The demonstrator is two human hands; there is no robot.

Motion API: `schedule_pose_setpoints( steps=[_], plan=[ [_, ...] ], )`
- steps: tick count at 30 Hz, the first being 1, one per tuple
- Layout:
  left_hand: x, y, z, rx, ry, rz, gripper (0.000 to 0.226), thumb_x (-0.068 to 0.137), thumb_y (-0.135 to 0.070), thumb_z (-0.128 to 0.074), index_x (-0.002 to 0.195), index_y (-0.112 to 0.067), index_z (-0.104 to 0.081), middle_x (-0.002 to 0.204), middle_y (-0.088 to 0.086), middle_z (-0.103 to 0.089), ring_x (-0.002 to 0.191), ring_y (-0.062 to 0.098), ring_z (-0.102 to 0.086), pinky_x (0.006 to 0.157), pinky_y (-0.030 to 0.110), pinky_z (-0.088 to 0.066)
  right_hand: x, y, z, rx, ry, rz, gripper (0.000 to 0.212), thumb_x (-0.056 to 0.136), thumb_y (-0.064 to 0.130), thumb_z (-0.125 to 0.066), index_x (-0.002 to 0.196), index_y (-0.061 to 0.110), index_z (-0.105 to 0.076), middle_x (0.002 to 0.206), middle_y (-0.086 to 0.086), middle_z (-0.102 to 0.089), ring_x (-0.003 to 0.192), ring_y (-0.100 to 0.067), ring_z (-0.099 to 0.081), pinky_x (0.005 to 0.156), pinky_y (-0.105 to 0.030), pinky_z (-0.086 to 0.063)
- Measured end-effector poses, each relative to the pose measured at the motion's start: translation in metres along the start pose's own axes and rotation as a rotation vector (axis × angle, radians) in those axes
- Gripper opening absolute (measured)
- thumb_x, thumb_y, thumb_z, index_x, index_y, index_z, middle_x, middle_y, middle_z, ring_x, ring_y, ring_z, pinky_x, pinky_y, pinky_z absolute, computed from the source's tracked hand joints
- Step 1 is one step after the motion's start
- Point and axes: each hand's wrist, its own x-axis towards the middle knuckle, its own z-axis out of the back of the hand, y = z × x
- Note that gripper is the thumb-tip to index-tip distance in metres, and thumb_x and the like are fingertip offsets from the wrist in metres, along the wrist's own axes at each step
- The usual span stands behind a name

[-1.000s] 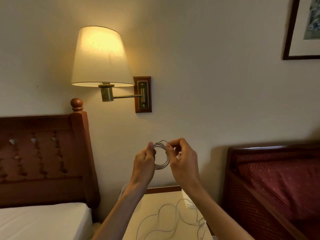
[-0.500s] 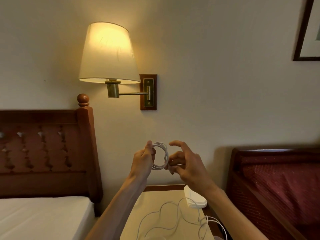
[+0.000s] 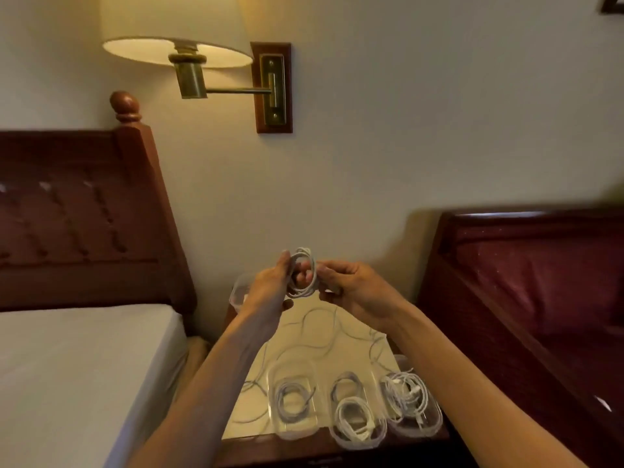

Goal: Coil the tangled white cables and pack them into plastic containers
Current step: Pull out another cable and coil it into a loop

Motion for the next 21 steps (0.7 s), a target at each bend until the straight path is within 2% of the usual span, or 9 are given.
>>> schedule_pose_setpoints(
  steps=[4, 7, 10, 12, 14, 16, 19, 21],
  plan=[
    [-0.006, 0.048, 0.014, 0.008, 0.067, 0.080, 0.052, 0.100, -0.054, -0.035, 0.106, -0.017, -0.072, 0.096, 0.001, -0.072, 0.087, 0.018, -0.060, 0.071, 0.034, -0.042, -0.015, -0.030, 0.001, 0.059, -0.014, -0.068, 0.023, 0.097, 0.017, -0.051, 0.104, 0.009, -0.071, 0.086, -0.003, -0.074, 0.089, -0.017, -0.068, 0.092, -0.035, -0.053],
    [-0.010, 0.098, 0.033, 0.215, -0.050, 0.084, 0.048, 0.101, -0.052, -0.033, 0.109, -0.020, -0.067, 0.103, -0.002, -0.070, 0.089, 0.018, -0.062, 0.071, 0.031, -0.045, -0.025, -0.060, 0.001, -0.090, -0.089, -0.095, 0.023, 0.098, 0.017, -0.053, 0.107, 0.010, -0.073, 0.096, -0.009, -0.073, 0.094, -0.024, -0.069, 0.089, -0.034, -0.056],
    [-0.020, 0.168, 0.058, 0.605, -0.211, -0.032, 0.023, 0.097, -0.031, -0.054, 0.104, -0.017, -0.070, 0.104, 0.001, -0.072, 0.089, 0.014, -0.063, 0.072, 0.027, -0.043, -0.034, -0.103, -0.007, -0.425, -0.177, -0.014, 0.016, 0.094, 0.016, -0.061, 0.091, 0.012, -0.076, 0.085, -0.008, -0.072, 0.078, -0.015, -0.066, 0.078, -0.028, -0.054],
    [-0.027, 0.208, 0.070, 0.722, -0.252, -0.062, 0.014, 0.093, -0.019, -0.059, 0.100, -0.019, -0.071, 0.102, 0.002, -0.072, 0.092, 0.016, -0.065, 0.077, 0.027, -0.045, -0.039, -0.138, -0.014, -0.743, -0.194, 0.054, 0.016, 0.090, 0.021, -0.064, 0.080, 0.013, -0.073, 0.076, -0.004, -0.069, 0.072, -0.014, -0.062, 0.072, -0.035, -0.052],
    [-0.032, 0.232, 0.074, 0.753, -0.262, -0.079, 0.017, 0.092, -0.013, -0.060, 0.104, -0.012, -0.070, 0.106, 0.005, -0.071, 0.099, 0.020, -0.064, 0.084, 0.029, -0.045, -0.042, -0.172, -0.023, -1.075, -0.105, 0.108, 0.014, 0.088, 0.024, -0.061, 0.082, 0.014, -0.069, 0.081, -0.003, -0.066, 0.076, -0.020, -0.061, 0.066, -0.037, -0.050],
    [-0.037, 0.240, 0.072, 0.731, -0.240, -0.085, 0.021, 0.093, -0.011, -0.059, 0.111, -0.006, -0.068, 0.111, 0.007, -0.068, 0.100, 0.016, -0.059, 0.085, 0.026, -0.039, -0.046, -0.202, -0.030, -1.398, 0.003, 0.209, 0.007, 0.080, 0.024, -0.065, 0.080, 0.018, -0.068, 0.077, -0.001, -0.063, 0.072, -0.022, -0.062, 0.058, -0.030, -0.047],
    [-0.041, 0.243, 0.066, 0.709, -0.172, -0.062, 0.025, 0.095, -0.011, -0.056, 0.118, -0.006, -0.064, 0.116, 0.006, -0.065, 0.103, 0.016, -0.057, 0.086, 0.023, -0.036, -0.046, -0.232, -0.039, -1.668, 0.168, 0.212, 0.008, 0.060, 0.030, -0.069, 0.066, 0.024, -0.069, 0.064, 0.009, -0.061, 0.062, -0.012, -0.061, 0.057, -0.021, -0.046],
    [-0.042, 0.243, 0.064, 0.717, -0.150, -0.051, 0.025, 0.095, -0.012, -0.056, 0.118, -0.006, -0.064, 0.113, 0.005, -0.064, 0.105, 0.021, -0.059, 0.085, 0.024, -0.037, -0.041, -0.246, -0.039, -1.722, 0.180, 0.211, 0.010, 0.056, 0.031, -0.070, 0.062, 0.025, -0.070, 0.063, 0.010, -0.061, 0.063, -0.009, -0.061, 0.060, -0.021, -0.048]
  ],
)
